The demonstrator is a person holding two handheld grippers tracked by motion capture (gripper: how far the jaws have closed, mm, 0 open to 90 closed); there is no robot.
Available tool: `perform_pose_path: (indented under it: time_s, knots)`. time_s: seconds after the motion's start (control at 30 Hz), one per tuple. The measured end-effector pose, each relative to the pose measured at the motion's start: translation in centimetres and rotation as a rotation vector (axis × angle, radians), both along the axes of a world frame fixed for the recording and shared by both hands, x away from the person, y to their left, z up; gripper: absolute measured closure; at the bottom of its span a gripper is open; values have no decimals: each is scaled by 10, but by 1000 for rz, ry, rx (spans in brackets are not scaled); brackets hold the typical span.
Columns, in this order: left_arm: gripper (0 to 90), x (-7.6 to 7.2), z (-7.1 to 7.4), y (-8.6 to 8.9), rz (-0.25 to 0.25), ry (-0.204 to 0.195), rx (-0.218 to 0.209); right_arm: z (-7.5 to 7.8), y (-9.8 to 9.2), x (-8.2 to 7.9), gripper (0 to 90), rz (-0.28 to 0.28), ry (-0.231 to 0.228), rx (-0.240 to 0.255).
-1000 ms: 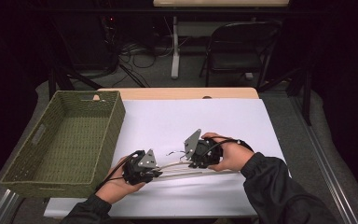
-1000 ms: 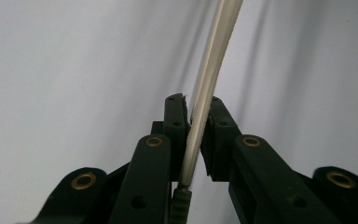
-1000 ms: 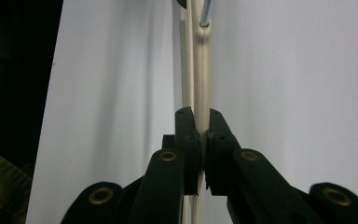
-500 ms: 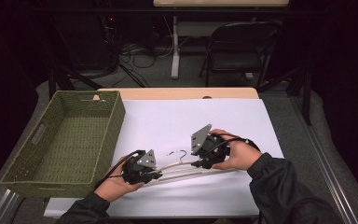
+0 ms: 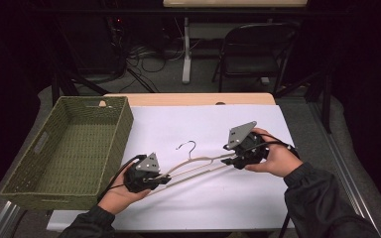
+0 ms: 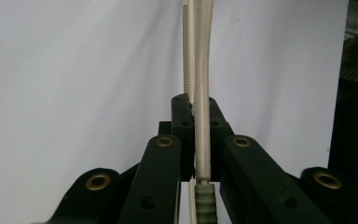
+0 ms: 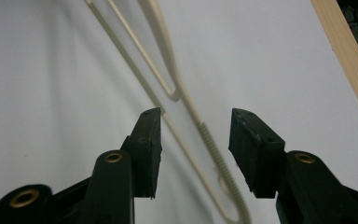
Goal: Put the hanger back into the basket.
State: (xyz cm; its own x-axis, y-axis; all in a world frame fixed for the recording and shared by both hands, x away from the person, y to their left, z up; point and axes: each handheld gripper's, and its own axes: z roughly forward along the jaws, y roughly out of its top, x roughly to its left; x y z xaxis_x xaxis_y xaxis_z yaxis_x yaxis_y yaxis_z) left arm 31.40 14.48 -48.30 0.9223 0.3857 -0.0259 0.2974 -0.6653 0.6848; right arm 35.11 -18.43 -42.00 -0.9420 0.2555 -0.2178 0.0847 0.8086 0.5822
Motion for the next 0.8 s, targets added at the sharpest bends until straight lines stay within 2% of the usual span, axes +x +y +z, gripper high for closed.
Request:
perform_pose_path:
  time_s: [0.03,0.07,0.1,0.13,0.3,0.4,0.53,0.77,0.8]
  knots:
    - [877,0,0,0,0,0,0,0,0,0,536,0,0,0]
    - [877,1,3,3,25,12,-32,-1,-2,0,536,0,4,-5]
    - [877,1,3,3,25,12,-32,-1,-2,0,536,0,4,-5]
    - [877,2,6,7,41,15,-47,-1,-4,0,536,-2,11,-25]
    - [877,1,13,13,78,17,-75,-3,-5,0,535,-11,5,-6]
    - [877,1,17,16,93,21,-85,-2,-6,0,535,-6,6,-5]
    - [877,-1,27,21,141,12,-103,-2,-6,0,533,-9,10,-7]
    - [876,-4,41,29,167,11,-116,-3,-6,-2,513,-19,19,-4]
    - [876,-5,47,32,177,3,-115,-4,-6,-1,505,-14,22,-3]
